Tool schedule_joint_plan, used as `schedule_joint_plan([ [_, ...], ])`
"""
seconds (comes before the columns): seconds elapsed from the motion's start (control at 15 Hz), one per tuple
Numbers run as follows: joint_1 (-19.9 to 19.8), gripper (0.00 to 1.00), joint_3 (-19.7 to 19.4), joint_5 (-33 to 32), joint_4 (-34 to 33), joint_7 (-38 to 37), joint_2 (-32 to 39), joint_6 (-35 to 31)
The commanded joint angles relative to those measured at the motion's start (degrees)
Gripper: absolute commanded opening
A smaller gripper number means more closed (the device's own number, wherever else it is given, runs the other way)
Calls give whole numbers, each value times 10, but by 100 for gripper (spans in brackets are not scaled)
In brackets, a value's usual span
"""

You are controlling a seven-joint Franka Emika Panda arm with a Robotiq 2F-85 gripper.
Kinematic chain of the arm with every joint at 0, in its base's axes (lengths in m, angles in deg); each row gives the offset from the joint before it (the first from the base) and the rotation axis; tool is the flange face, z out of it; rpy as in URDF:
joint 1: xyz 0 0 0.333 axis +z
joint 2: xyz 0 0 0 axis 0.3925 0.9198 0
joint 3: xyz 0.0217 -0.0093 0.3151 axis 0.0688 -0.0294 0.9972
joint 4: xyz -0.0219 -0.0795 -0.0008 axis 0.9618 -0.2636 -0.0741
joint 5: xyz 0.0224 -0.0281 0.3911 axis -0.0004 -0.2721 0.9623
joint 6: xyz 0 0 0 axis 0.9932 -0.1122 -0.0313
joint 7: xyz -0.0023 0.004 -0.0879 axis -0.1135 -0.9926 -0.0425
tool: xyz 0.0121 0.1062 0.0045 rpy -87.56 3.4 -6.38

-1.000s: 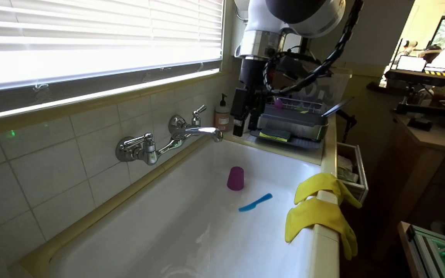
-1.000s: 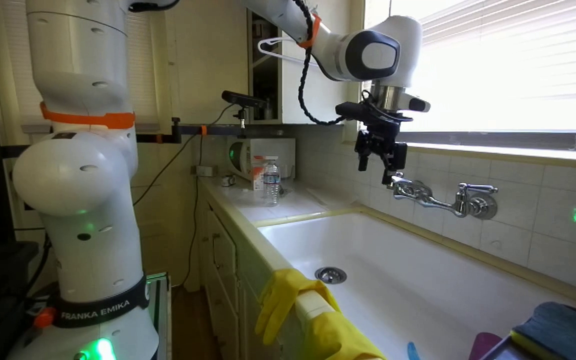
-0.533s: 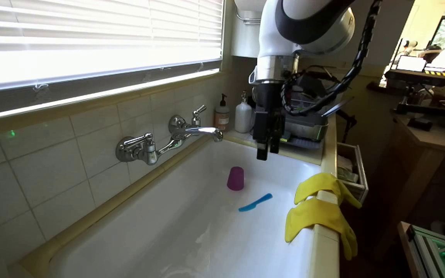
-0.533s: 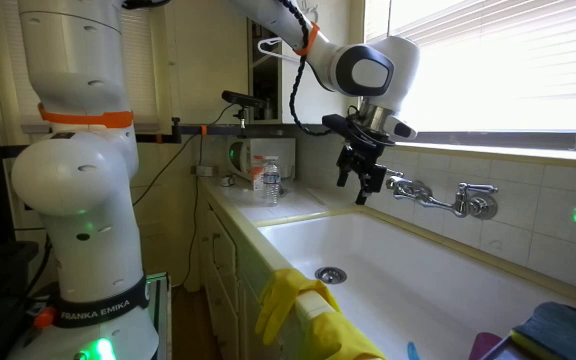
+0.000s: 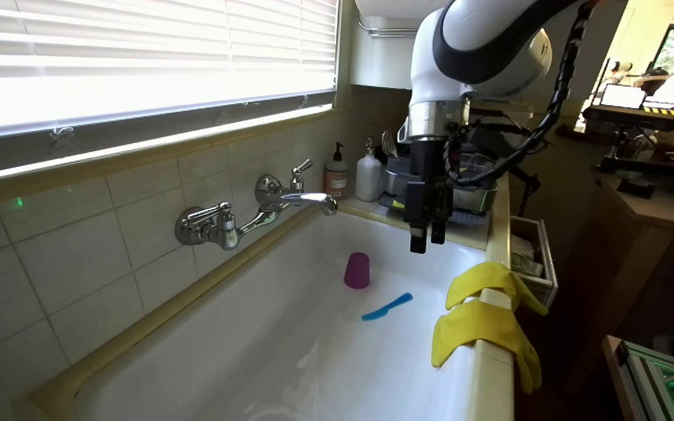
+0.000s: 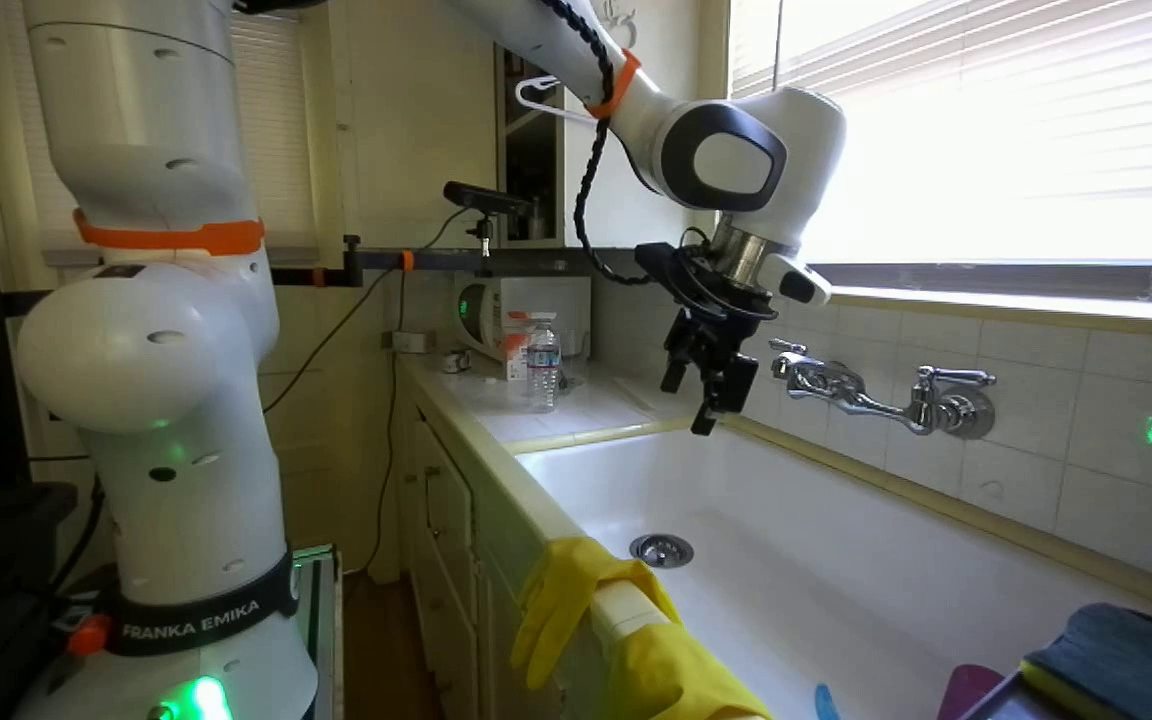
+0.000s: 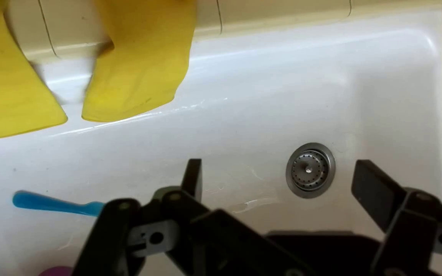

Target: Put a glove on the tap

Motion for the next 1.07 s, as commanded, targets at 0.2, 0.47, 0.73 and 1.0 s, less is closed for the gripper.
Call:
schedule_joint_plan([
  [0.2,-1,100,4,-35,2,-32,7,-14],
  [0.47,-3,100,4,-153,17,-127,18,1],
  [0.73,0,100,4,-186,30,-140,41,16],
  [1.0,-1,100,5,-163,56,-123,60,-16],
])
